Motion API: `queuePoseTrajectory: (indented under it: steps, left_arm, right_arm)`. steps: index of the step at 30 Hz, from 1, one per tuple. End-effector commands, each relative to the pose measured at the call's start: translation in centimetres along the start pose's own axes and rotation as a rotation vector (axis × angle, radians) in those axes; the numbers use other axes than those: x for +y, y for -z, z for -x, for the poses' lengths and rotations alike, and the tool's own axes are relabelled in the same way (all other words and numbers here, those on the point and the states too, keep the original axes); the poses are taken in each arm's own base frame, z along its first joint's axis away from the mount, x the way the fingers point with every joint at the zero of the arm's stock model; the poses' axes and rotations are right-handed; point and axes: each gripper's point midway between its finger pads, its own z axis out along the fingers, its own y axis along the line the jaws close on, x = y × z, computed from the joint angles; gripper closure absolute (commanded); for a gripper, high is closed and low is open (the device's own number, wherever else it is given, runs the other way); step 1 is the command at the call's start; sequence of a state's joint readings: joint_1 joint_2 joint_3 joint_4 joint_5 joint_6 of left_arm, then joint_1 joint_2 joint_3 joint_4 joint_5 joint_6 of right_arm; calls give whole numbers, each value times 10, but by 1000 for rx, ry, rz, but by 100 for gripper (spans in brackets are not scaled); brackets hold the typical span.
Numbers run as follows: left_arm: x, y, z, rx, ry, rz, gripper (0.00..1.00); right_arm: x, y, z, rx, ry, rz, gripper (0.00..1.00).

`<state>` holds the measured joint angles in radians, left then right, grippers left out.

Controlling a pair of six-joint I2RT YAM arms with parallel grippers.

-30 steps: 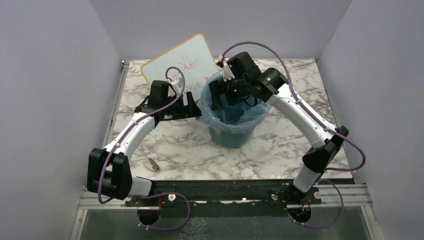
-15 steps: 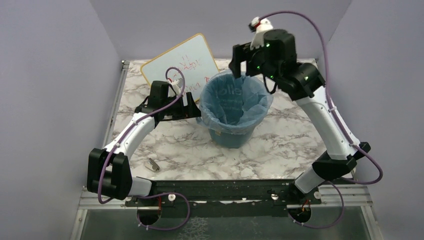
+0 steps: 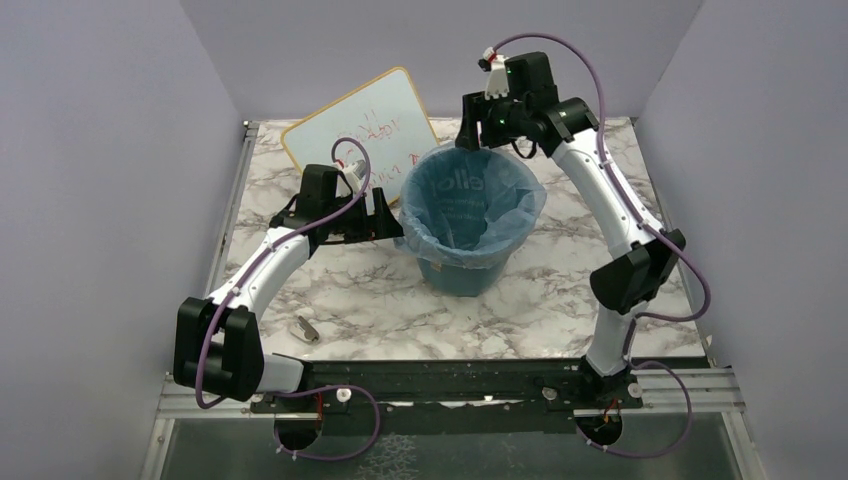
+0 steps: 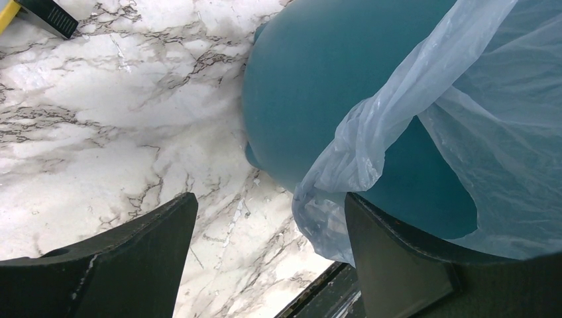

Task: Put the trash bags into the trash bin
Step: Place the trash bag in the trash bin.

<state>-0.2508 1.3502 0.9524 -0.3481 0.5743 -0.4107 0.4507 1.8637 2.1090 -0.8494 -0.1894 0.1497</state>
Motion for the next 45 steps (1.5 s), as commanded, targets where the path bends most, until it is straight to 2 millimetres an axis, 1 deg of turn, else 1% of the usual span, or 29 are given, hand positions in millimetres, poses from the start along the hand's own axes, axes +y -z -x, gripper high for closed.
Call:
queuePoseTrajectory:
  steps: [1, 6, 10, 12, 13, 15, 17, 18, 20, 21, 23, 24, 26, 28, 30, 31, 33, 34, 36, 38, 39, 41, 42, 44, 45]
  left_arm:
    - [-2, 3, -1, -3, -22, -4, 17]
    - [-1, 3, -1, -1, -23, -2, 17]
    - [0, 1, 0, 5, -29, 0, 17]
    - [1, 0, -1, 9, -28, 4, 17]
    - [2, 0, -1, 10, -28, 4, 17]
    - [2, -1, -2, 15, -26, 5, 17]
    - [4, -2, -2, 19, -27, 6, 17]
    - [4, -2, -3, 20, -27, 8, 17]
    - [5, -4, -2, 23, -26, 9, 17]
    - [6, -4, -3, 25, -24, 10, 17]
    - [7, -5, -3, 28, -22, 13, 17]
    - [7, -5, -3, 27, -23, 16, 18]
    - [8, -3, -4, 22, -27, 22, 18]
    - [10, 0, -4, 10, -31, 46, 18]
    - [14, 4, -2, -10, -35, 77, 16]
    - [16, 6, 0, -22, -35, 94, 16]
    - [19, 10, 5, -49, -31, 130, 14]
    - [21, 12, 8, -67, -29, 150, 13]
    - [27, 19, 17, -112, -16, 203, 11]
    - [33, 31, 30, -174, -2, 273, 9]
    - [34, 37, 36, -201, 0, 294, 7]
    - [25, 54, 54, -271, -18, 307, 4]
    - [18, 63, 64, -304, -31, 309, 2]
    - [2, 80, 83, -365, -69, 300, 1]
    - [-7, 88, 92, -388, -90, 291, 1]
  right_arm:
    - [5, -3, 11, -2, 86, 51, 37]
    - [-10, -29, -4, 62, 125, 11, 37]
    - [-8, -52, -32, 165, 102, 63, 41]
    - [-15, -61, -45, 211, 90, 41, 41]
    - [-20, -64, -47, 221, 88, 10, 41]
    - [-33, -66, -43, 220, 89, -61, 41]
    - [-38, -63, -30, 188, 93, -99, 40]
    - [-38, -60, -22, 163, 88, -114, 39]
    - [-42, -54, -7, 106, 70, -156, 32]
    - [-46, -51, 0, 76, 62, -188, 30]
    - [-61, -41, 15, 15, 62, -292, 28]
    - [-74, -33, 23, -15, 57, -376, 26]
    - [-100, -11, 38, -84, 25, -532, 23]
    - [-119, 16, 51, -151, -23, -603, 20]
    - [-134, 41, 56, -218, -96, -619, 18]
    - [-145, 54, 56, -248, -136, -618, 18]
    - [-151, 75, 49, -313, -207, -594, 16]
    - [-157, 72, 26, -299, -240, -598, 16]
    - [-152, 86, 6, -353, -273, -570, 14]
    - [-156, 95, -24, -374, -335, -574, 14]
    - [-160, 97, -44, -363, -380, -580, 13]
    - [-171, 100, -83, -320, -482, -592, 13]
    - [-177, 98, -104, -286, -530, -588, 13]
    - [-185, 91, -141, -217, -623, -541, 12]
    - [-184, 86, -158, -173, -677, -493, 12]
